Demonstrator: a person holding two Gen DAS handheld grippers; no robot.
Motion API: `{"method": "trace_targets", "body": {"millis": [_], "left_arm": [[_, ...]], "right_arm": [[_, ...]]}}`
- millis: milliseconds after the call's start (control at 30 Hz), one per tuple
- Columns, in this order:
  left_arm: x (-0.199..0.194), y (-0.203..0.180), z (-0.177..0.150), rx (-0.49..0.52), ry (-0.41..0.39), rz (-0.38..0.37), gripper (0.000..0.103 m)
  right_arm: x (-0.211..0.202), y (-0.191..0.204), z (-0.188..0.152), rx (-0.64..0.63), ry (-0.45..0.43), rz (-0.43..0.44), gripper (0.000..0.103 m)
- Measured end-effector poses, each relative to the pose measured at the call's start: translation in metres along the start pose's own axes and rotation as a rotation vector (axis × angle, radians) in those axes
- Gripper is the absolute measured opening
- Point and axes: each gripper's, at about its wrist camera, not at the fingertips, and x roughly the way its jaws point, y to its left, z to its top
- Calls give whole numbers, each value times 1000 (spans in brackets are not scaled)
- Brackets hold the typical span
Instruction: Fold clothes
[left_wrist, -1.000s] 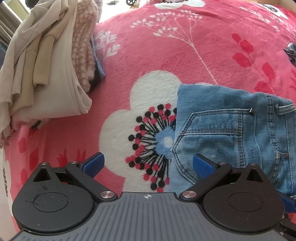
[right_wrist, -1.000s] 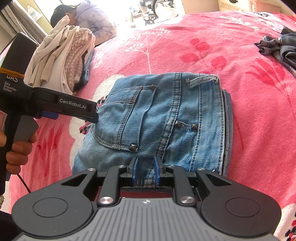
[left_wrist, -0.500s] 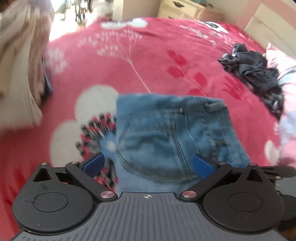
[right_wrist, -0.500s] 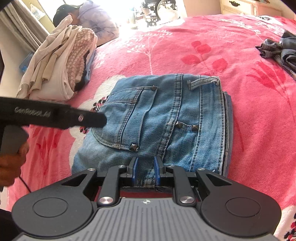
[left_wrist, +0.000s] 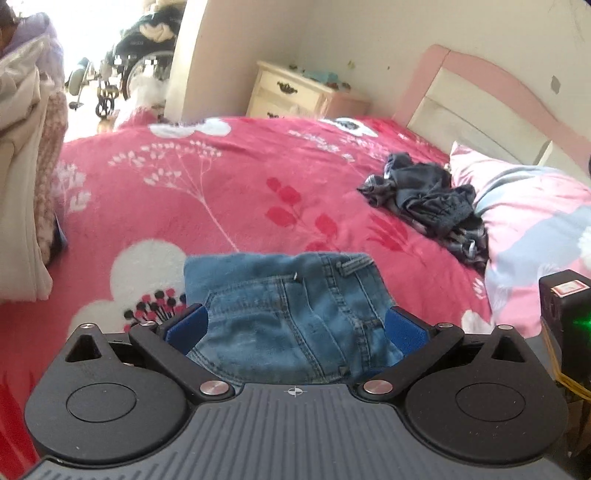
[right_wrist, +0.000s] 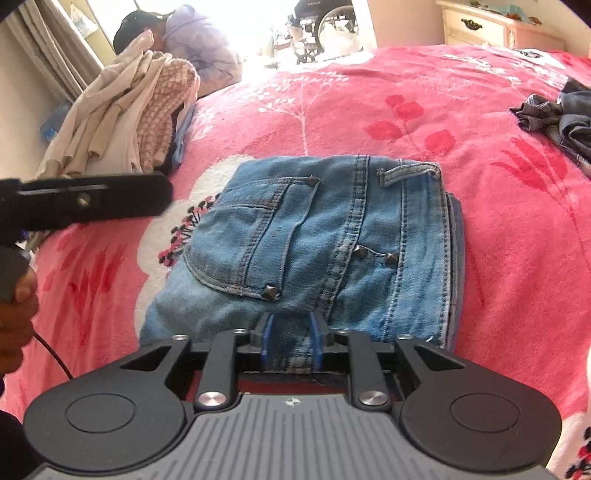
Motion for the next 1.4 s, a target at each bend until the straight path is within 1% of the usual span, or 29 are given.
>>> {"method": "trace_targets", "body": {"millis": [33,67,133,200,267,367,467,567,600,667,767,867,900,1000,1067,1100,1133,1167,1233,1300,1400], "left_arm": [[1,2,-1,-18,3,-11,103],[2,5,-2,-40,3,-16,103],[4,11,-4,-80,4,-13,103],[9,18,-4,-101,25,62,102],[14,25,-5,-122,47,116,101],[16,35,-5,-167,63,128,100],[21,42,-5,-193,87,124,98],[30,45,-4,-197,96,116,95],[34,47,-4,-201,106,106,95],[45,53,-4,-221,155,66,95],[59,58,-7,-233,236,-19,96],[64,53,-12,-155,250,-24,98],[65,53,-13,-146,254,-25,99],[70,60,-13,-167,256,-36,99],[76,67,-13,-200,266,-53,99],[81,69,-13,-211,279,-69,99],[86,72,-13,-223,293,-85,100],[90,74,-14,-229,302,-96,103],[95,72,-15,-212,305,-104,103],[97,66,-14,-171,294,-104,103],[96,68,-17,-189,275,-109,103]], "right_arm": [[-1,0,-1,6,-7,10,38],[-1,1,-2,10,-13,18,42],[-3,7,-2,-20,-16,3,42],[-9,7,0,-23,-36,-11,42],[-18,4,3,-4,-67,-17,42],[-30,-3,8,29,-113,-30,43],[-34,-26,20,113,-146,-86,42],[-31,-53,32,208,-119,-150,42],[-28,-65,34,260,-95,-152,42],[-20,-87,35,364,-38,-121,44],[-7,-111,29,490,33,-40,49],[1,-122,21,571,53,7,61],[4,-126,20,591,60,15,63],[5,-131,21,606,61,24,63],[6,-133,22,602,72,23,69],[10,-135,23,604,88,40,71],[14,-137,24,607,104,59,76],[17,-139,25,607,116,78,82],[23,-140,30,603,137,110,89],[27,-140,37,599,138,125,91],[35,-140,50,591,136,145,91]]}}
